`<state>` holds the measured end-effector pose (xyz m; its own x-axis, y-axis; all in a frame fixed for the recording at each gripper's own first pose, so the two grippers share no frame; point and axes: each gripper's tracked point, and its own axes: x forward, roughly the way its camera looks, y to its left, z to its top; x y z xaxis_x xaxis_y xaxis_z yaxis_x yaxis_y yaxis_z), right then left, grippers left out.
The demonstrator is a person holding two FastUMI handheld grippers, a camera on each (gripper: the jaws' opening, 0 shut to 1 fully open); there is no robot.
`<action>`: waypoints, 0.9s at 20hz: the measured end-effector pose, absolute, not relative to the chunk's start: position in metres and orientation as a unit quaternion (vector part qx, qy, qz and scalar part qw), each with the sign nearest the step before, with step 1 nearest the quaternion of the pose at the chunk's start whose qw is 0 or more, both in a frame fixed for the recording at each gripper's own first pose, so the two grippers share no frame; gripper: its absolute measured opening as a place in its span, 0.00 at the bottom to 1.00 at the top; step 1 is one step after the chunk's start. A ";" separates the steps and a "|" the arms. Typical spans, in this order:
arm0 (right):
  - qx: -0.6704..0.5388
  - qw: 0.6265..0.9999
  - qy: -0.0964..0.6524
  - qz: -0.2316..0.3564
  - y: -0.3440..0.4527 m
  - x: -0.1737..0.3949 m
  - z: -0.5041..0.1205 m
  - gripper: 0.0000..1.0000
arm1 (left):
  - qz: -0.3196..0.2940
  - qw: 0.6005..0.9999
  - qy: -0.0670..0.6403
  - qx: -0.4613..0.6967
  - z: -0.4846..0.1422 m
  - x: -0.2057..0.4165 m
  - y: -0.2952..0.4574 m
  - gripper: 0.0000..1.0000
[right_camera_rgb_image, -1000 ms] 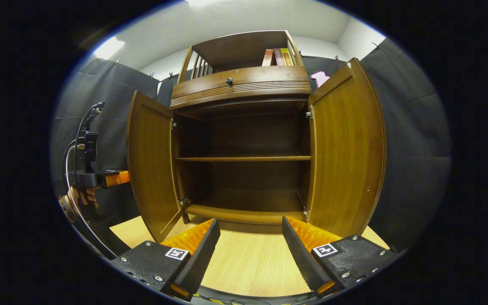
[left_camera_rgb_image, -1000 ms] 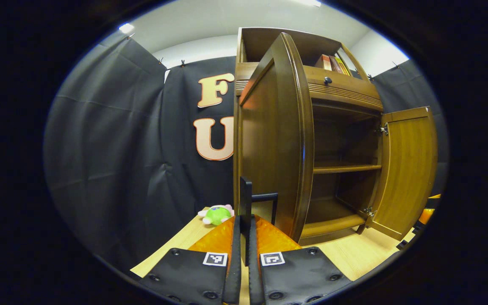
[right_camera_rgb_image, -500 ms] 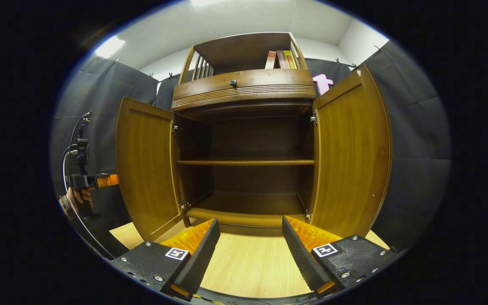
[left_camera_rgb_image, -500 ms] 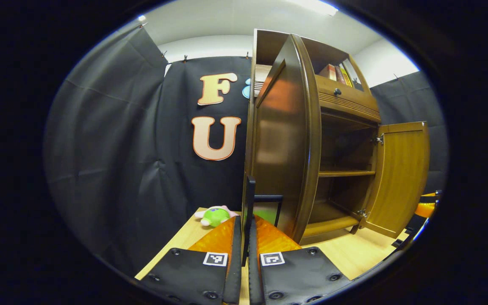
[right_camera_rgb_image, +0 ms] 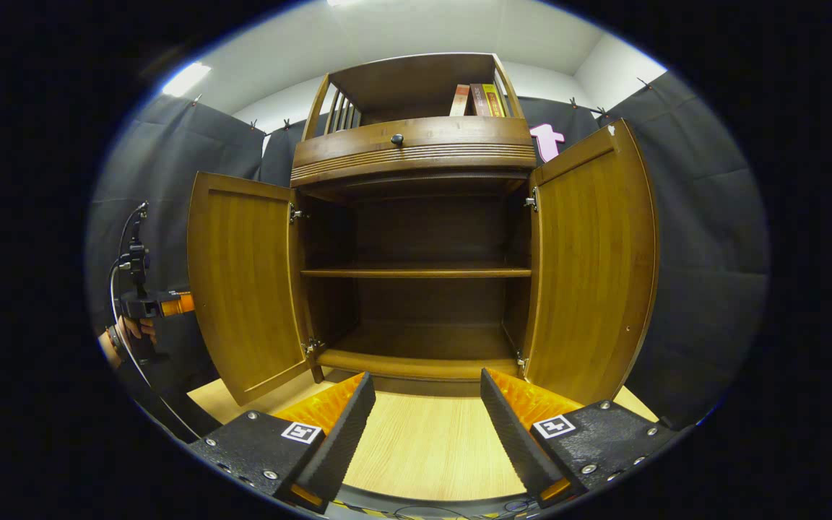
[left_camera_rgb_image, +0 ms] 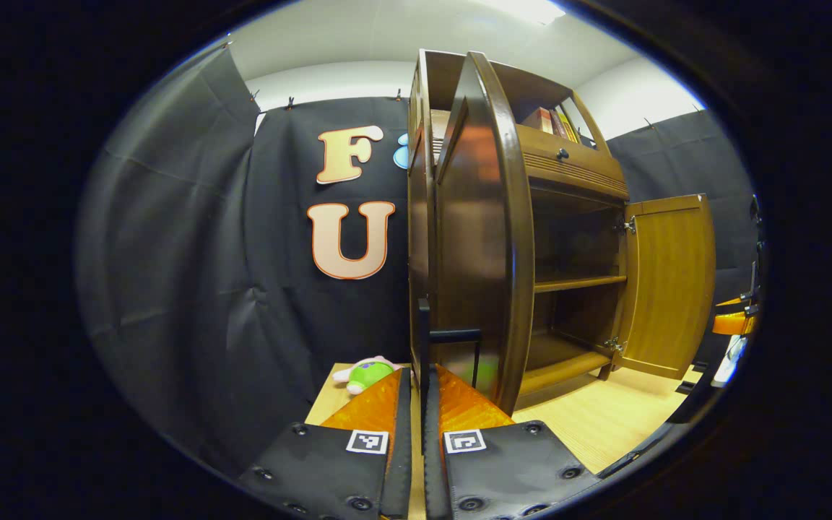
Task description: Open the right door of the double-door shoe cabinet with the right hand, and open the left door with the left hand.
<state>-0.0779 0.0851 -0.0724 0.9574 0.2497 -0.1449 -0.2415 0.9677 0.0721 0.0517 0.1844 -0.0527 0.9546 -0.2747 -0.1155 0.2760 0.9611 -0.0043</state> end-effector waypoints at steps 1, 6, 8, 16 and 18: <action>0.025 0.989 0.077 0.122 0.084 -0.078 -0.071 0.91 | -0.147 0.987 0.062 0.017 -0.054 0.046 0.185 0.15; 0.016 0.990 0.076 0.121 0.078 -0.072 -0.070 0.91 | -0.117 0.990 0.074 0.034 -0.061 0.000 0.206 0.13; 0.017 0.989 0.078 0.128 0.080 -0.069 -0.073 0.86 | -0.090 0.993 0.078 0.021 -0.063 -0.023 0.215 0.13; 0.033 0.983 0.074 0.167 0.084 -0.064 -0.070 0.91 | -0.031 0.998 0.046 -0.012 -0.023 -0.077 0.163 0.14; 0.023 0.983 0.073 0.164 0.076 -0.061 -0.073 0.90 | -0.029 0.999 0.028 -0.024 -0.009 -0.071 0.135 0.14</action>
<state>-0.0614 0.0764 -0.0725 0.9356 0.3258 -0.1362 -0.3190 0.9452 0.0693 -0.0711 0.1352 -0.0089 0.9967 -0.0593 -0.0545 0.0566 0.9971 -0.0501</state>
